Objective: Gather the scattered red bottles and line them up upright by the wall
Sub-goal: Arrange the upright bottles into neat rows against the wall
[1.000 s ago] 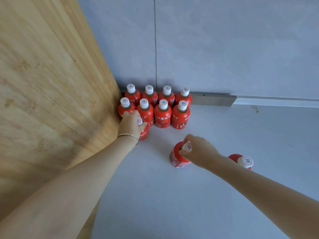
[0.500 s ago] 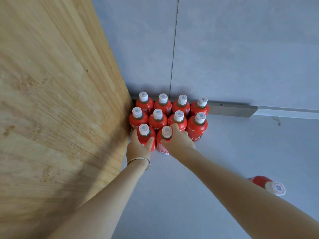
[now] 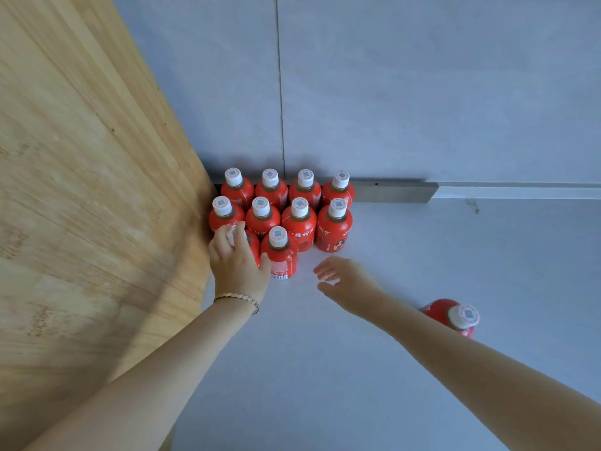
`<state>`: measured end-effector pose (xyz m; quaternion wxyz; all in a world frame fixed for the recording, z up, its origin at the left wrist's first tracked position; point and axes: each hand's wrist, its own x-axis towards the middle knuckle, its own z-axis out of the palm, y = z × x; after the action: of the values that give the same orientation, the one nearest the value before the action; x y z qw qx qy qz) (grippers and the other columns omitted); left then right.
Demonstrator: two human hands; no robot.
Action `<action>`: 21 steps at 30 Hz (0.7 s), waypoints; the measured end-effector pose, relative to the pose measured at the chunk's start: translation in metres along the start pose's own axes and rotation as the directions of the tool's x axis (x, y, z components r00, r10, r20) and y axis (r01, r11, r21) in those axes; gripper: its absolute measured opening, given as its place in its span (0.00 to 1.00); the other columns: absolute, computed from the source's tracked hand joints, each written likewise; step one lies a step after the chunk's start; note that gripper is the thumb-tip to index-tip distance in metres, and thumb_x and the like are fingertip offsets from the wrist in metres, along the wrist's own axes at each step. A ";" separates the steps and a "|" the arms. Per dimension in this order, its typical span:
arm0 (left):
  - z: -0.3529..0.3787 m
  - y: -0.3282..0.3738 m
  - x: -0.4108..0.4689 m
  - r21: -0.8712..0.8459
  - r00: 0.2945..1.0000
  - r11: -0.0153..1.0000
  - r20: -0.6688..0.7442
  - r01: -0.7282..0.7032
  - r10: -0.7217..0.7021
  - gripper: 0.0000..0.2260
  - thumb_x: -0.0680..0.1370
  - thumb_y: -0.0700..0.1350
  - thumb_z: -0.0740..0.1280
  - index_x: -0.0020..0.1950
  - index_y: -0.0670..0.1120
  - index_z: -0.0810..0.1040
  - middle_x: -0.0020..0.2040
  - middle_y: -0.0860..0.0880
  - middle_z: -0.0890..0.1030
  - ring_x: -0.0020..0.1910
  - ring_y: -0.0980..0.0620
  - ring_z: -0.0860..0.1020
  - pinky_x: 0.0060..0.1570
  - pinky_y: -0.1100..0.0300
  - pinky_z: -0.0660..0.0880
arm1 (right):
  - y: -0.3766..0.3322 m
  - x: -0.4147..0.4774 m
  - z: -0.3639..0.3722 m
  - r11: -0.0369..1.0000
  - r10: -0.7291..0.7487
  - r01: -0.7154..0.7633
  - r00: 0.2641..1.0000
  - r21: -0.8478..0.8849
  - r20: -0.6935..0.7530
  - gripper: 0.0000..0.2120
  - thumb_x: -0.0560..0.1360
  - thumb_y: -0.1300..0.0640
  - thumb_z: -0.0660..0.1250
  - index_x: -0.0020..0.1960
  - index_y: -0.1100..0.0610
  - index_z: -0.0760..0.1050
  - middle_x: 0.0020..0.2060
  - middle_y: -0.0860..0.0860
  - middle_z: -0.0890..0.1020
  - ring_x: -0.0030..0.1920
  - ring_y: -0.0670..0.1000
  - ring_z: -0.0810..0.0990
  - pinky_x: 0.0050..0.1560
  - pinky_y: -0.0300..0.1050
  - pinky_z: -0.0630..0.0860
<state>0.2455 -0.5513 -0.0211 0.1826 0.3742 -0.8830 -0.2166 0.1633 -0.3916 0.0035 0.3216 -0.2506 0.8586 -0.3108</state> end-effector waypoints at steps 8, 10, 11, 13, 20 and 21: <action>0.005 0.035 0.011 0.003 0.940 0.982 0.290 -0.190 0.181 0.21 0.72 0.38 0.70 0.63 0.36 0.72 0.60 0.36 0.74 0.60 0.36 0.73 0.62 0.46 0.70 | 0.077 -0.077 -0.105 0.683 0.292 -0.322 0.943 -0.655 -0.160 0.24 0.73 0.42 0.64 0.67 0.47 0.66 0.59 0.52 0.74 0.60 0.53 0.74 0.60 0.47 0.70; 0.008 0.036 0.014 0.026 0.937 0.993 0.334 -0.119 0.103 0.21 0.72 0.39 0.70 0.64 0.39 0.70 0.60 0.37 0.75 0.61 0.37 0.72 0.61 0.46 0.70 | 0.091 -0.083 -0.101 0.721 0.428 -0.430 0.893 -0.543 -0.138 0.23 0.73 0.44 0.64 0.65 0.49 0.66 0.50 0.51 0.75 0.50 0.53 0.77 0.49 0.45 0.72; 0.009 0.037 0.014 0.030 0.935 0.994 0.343 -0.106 0.089 0.22 0.72 0.40 0.70 0.64 0.39 0.69 0.60 0.37 0.75 0.61 0.37 0.72 0.61 0.46 0.70 | 0.094 -0.083 -0.097 0.764 0.452 -0.468 0.879 -0.444 -0.150 0.21 0.73 0.45 0.64 0.63 0.51 0.67 0.48 0.51 0.76 0.47 0.54 0.76 0.45 0.44 0.72; 0.009 0.037 0.013 0.031 0.938 0.995 0.337 -0.090 0.074 0.21 0.72 0.39 0.71 0.63 0.40 0.70 0.59 0.38 0.76 0.61 0.38 0.73 0.60 0.46 0.71 | 0.094 -0.078 -0.086 0.816 0.430 -0.480 0.876 -0.321 -0.217 0.17 0.74 0.48 0.63 0.60 0.54 0.69 0.50 0.53 0.79 0.45 0.55 0.75 0.43 0.43 0.71; 0.011 0.037 0.010 0.024 0.950 0.997 0.305 -0.078 0.068 0.19 0.72 0.38 0.71 0.60 0.41 0.70 0.57 0.40 0.77 0.60 0.40 0.74 0.58 0.48 0.72 | 0.039 -0.022 -0.039 0.949 0.311 -0.316 0.934 -0.001 -0.177 0.17 0.73 0.49 0.65 0.58 0.58 0.70 0.46 0.53 0.75 0.42 0.54 0.75 0.36 0.42 0.70; 0.012 0.037 0.011 0.018 0.951 0.997 0.303 -0.072 0.063 0.19 0.72 0.38 0.71 0.61 0.42 0.70 0.57 0.41 0.77 0.60 0.41 0.74 0.59 0.48 0.72 | 0.027 -0.010 -0.034 0.953 0.303 -0.299 0.937 0.046 -0.174 0.18 0.74 0.49 0.65 0.58 0.58 0.70 0.46 0.53 0.75 0.43 0.54 0.75 0.37 0.42 0.70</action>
<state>0.2113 -0.5330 -0.0098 0.0472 0.3087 -0.9159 -0.2523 0.1399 -0.3547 0.0090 0.2891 -0.0843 0.9092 -0.2874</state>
